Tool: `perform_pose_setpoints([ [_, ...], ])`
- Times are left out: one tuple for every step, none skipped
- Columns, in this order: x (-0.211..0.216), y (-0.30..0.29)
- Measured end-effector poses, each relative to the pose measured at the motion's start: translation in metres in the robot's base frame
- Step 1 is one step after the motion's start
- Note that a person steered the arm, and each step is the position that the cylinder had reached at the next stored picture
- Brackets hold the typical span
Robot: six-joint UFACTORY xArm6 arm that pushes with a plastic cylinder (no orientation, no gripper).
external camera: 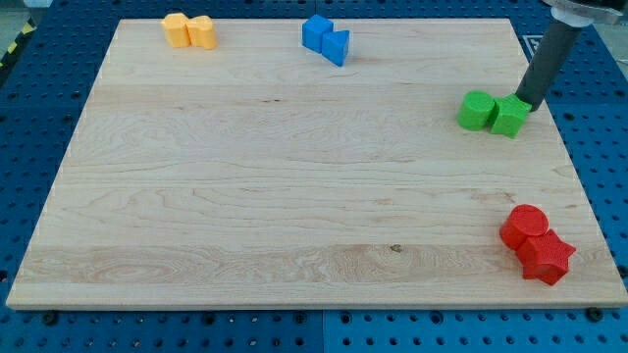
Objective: Move the green circle towards the left side of the board
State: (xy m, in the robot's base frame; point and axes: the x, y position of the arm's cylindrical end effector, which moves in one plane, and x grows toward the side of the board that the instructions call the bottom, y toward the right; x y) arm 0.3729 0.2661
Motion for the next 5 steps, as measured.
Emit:
perform_pose_setpoints([
  [0.005,0.000],
  [0.025,-0.002],
  [0.033,-0.014],
  [0.031,-0.026],
  [0.017,-0.044],
])
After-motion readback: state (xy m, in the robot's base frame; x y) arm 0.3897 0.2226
